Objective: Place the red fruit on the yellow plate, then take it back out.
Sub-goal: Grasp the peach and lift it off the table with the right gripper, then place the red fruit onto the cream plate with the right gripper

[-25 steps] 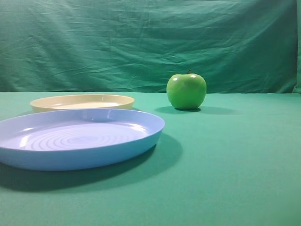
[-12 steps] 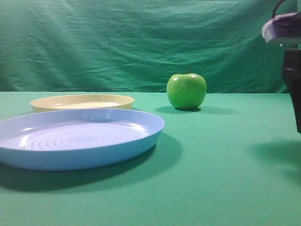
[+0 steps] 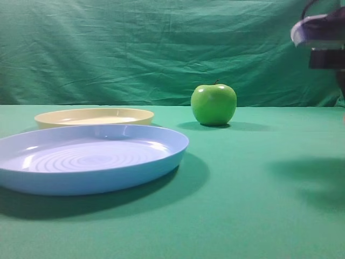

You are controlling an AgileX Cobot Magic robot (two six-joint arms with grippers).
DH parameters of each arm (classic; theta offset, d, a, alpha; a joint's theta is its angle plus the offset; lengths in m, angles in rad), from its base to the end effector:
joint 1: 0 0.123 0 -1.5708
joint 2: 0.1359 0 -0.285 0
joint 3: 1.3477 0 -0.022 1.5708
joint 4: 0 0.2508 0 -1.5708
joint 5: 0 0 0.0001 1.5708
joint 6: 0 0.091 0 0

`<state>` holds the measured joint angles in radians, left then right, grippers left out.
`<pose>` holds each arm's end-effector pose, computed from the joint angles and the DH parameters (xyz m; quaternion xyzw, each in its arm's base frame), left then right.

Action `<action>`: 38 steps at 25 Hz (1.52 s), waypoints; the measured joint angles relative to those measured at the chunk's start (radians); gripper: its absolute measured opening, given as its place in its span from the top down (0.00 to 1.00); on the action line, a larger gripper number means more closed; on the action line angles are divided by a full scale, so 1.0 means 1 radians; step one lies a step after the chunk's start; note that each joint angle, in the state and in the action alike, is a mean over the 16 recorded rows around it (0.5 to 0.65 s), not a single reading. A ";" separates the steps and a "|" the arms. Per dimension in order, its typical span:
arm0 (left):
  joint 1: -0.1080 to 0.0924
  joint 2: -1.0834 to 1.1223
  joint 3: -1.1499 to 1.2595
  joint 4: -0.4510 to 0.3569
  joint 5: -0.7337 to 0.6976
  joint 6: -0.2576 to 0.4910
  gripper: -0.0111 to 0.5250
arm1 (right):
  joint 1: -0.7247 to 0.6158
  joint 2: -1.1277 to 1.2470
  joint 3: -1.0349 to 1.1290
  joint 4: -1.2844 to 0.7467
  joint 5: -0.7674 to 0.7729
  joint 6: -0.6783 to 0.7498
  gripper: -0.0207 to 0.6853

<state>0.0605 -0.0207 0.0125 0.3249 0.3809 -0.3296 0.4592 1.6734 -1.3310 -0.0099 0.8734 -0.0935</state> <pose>0.0508 0.0139 0.1776 -0.0705 0.7913 0.0575 0.6046 0.3180 0.1565 0.2756 -0.2684 0.9380 0.0355 0.2164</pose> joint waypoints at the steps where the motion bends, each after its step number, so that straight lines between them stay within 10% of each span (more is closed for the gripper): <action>1: 0.000 0.000 0.000 0.000 0.000 0.000 0.98 | 0.018 0.007 -0.043 0.001 0.001 -0.008 0.67; 25: 0.000 0.000 0.000 0.000 0.000 0.000 0.98 | 0.269 0.599 -0.642 0.319 -0.142 -0.376 0.68; 38: 0.000 0.000 0.000 0.000 0.000 0.000 0.98 | 0.269 0.681 -0.656 0.401 -0.182 -0.486 0.25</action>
<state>0.0605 -0.0207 0.0125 0.3249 0.3809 -0.3296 0.7282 2.3543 -1.9869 0.3908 0.6917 -0.5792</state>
